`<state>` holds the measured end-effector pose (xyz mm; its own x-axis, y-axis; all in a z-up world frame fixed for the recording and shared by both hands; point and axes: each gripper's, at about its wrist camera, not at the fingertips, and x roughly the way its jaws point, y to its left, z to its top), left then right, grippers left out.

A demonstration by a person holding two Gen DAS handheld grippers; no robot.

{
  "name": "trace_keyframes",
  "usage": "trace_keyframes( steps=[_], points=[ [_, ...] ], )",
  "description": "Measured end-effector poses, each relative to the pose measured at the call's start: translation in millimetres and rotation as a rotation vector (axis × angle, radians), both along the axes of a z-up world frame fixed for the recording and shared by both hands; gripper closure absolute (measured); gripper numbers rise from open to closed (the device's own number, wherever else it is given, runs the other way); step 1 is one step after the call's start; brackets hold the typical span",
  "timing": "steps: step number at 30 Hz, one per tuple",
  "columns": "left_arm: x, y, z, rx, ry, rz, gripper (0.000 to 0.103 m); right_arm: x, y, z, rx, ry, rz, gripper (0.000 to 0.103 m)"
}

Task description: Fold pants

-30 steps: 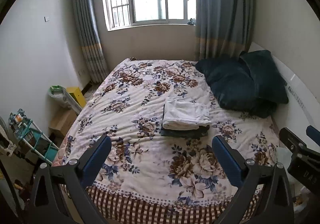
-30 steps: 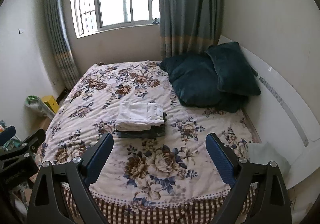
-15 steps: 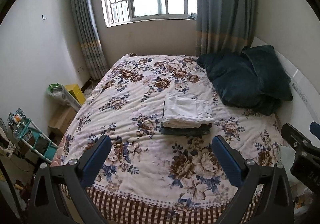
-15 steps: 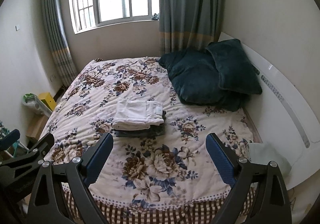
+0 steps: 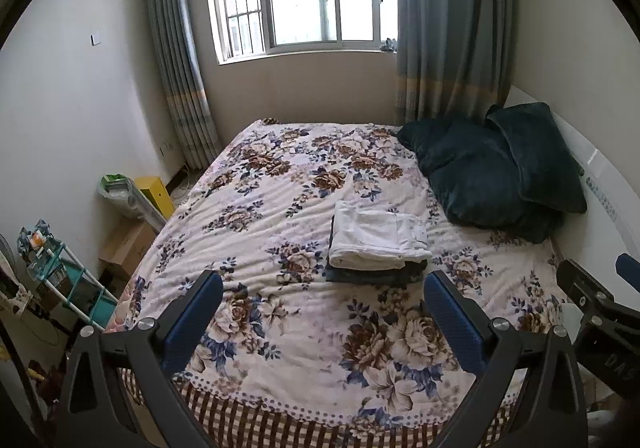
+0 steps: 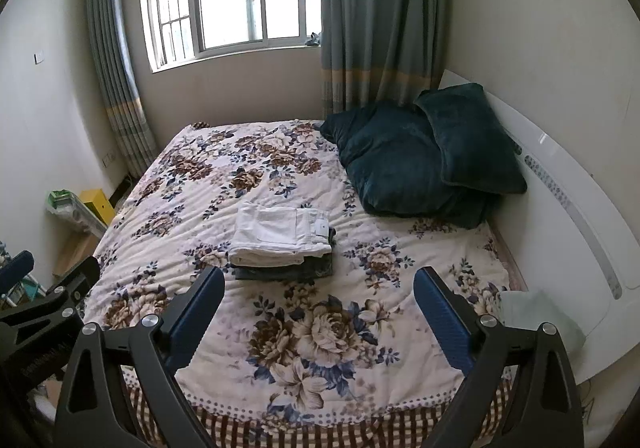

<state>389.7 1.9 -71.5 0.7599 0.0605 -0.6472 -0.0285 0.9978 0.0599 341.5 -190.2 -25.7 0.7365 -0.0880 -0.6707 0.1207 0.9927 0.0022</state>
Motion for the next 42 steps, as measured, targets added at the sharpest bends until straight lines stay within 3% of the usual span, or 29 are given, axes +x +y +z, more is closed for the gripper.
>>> trace_keyframes(
  steps=[42],
  points=[
    [-4.8,3.1,1.4,0.017,-0.021,0.003,0.0,0.0,-5.7,3.0,-0.012,-0.001,0.008,0.005]
  ],
)
